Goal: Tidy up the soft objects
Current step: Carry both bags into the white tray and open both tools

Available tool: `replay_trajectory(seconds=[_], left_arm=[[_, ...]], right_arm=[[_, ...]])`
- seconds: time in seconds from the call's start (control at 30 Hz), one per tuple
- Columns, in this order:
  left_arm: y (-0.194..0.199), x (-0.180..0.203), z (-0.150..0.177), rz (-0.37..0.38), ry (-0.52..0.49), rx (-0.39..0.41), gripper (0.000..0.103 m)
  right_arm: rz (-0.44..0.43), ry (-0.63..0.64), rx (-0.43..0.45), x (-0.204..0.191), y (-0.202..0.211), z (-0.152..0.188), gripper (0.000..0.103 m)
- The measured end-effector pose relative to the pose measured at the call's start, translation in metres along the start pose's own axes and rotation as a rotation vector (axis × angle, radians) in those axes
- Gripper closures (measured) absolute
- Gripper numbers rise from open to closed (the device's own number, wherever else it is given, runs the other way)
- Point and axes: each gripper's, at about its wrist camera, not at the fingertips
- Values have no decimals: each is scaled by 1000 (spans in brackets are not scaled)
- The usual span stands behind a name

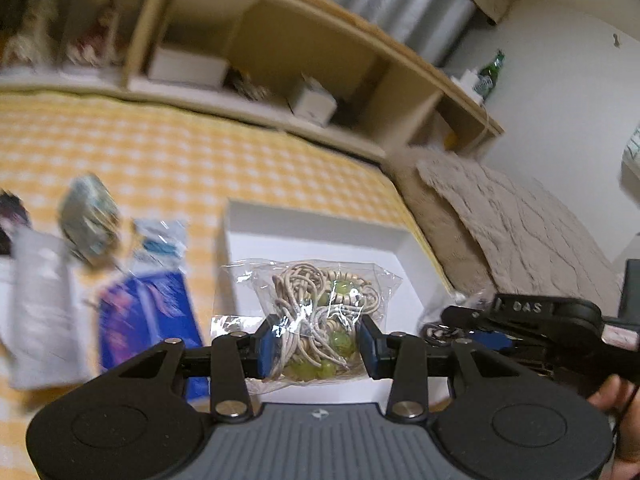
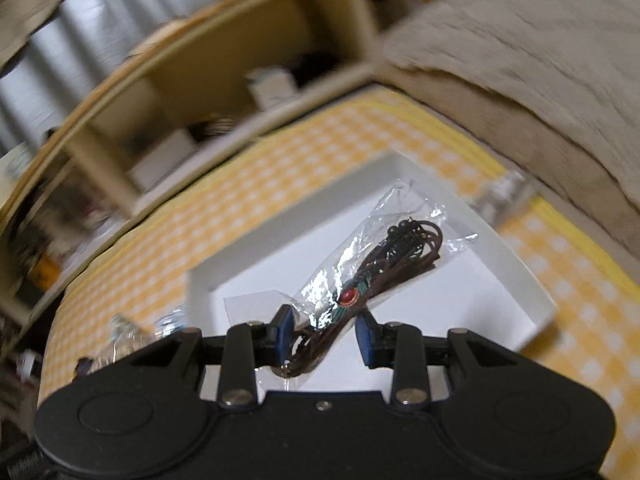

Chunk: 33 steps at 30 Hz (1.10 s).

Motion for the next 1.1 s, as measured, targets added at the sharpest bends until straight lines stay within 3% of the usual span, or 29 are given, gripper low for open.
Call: replay_trajectory(seconds=[0.3,0.53,0.6,0.67,0.87,1.0,1.1], left_arm=[[-50,-2,22,88,149,-118,61],[-62,2,27,87,153,-146,60],[-63,4,28,90,148,-152,60],[-64,7,29,89,135,-152,60],[-71,8,32,89,140,-153,60],[-71,5,33,102,167,-152,52],[-69,6,33,110,156,-151,39]], right_arm=[[49,-144,-109,29,-28,2,68],[105,-185,-154,36,-41,4,65],[126,-184,-151,34,-40,5,60],[149,-168,-143,31,-39,6,48],[175,-137,-132,24,-34,9,40],[173,-141,-128,24,-31,10,39],[178,-140,-129,24,-31,11,39]])
Point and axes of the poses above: each gripper's, at about its wrist camera, not at the fingertips, and y roughly against the way its jaws point, x to its right, z to its underside, and after that the axes turned 11 degrees about -x, right-handed
